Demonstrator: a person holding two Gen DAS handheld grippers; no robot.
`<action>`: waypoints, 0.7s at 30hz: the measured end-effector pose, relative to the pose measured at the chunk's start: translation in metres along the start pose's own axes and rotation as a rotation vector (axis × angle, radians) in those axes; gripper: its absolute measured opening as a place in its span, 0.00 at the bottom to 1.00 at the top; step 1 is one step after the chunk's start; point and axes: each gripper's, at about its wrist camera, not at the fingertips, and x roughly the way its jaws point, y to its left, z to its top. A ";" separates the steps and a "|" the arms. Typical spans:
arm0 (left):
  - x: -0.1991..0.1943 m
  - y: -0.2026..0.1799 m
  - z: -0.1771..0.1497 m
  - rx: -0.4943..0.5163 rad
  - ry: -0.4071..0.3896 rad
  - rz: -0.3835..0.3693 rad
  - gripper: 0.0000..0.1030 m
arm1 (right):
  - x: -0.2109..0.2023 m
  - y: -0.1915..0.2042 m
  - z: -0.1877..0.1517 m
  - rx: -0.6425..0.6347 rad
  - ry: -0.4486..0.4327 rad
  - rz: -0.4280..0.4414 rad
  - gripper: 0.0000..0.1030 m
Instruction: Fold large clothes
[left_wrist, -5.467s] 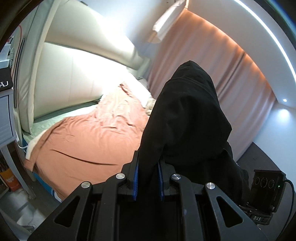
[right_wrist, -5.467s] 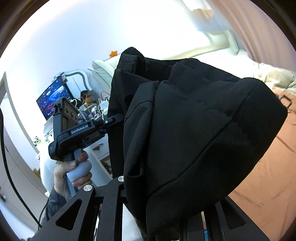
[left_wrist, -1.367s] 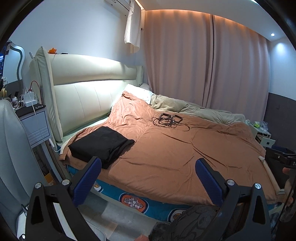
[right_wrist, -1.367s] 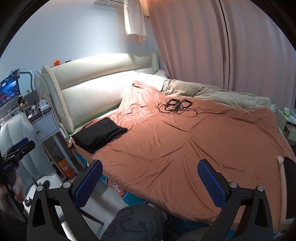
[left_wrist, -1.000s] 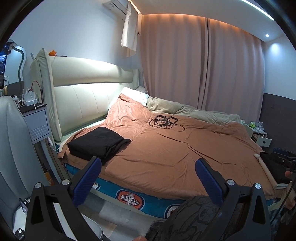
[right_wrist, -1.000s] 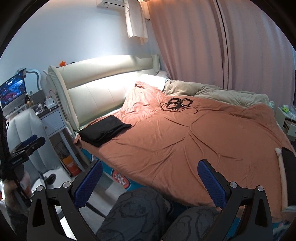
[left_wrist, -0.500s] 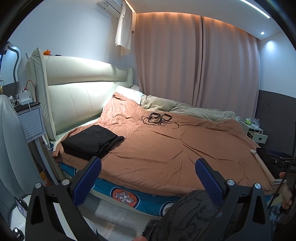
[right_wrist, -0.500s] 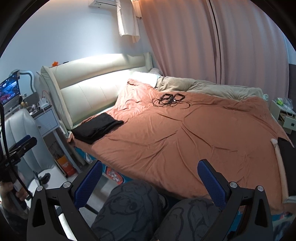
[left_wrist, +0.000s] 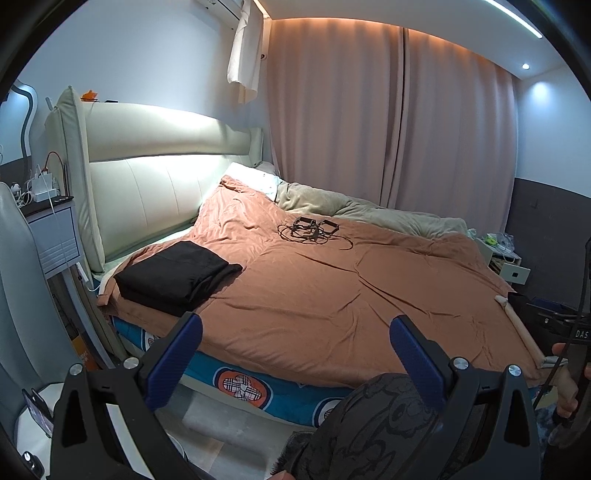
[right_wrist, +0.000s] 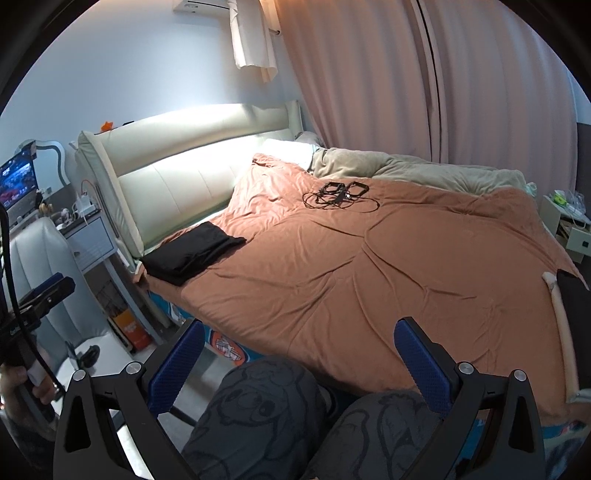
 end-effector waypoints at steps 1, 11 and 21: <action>0.000 0.000 0.000 0.000 -0.001 0.001 1.00 | 0.000 0.000 0.000 0.001 0.000 0.001 1.00; 0.002 -0.001 0.001 -0.006 0.000 -0.005 1.00 | 0.003 0.002 -0.001 0.003 0.004 0.000 1.00; 0.004 0.002 0.001 -0.013 0.006 -0.012 1.00 | 0.005 0.001 -0.001 0.007 0.008 0.000 1.00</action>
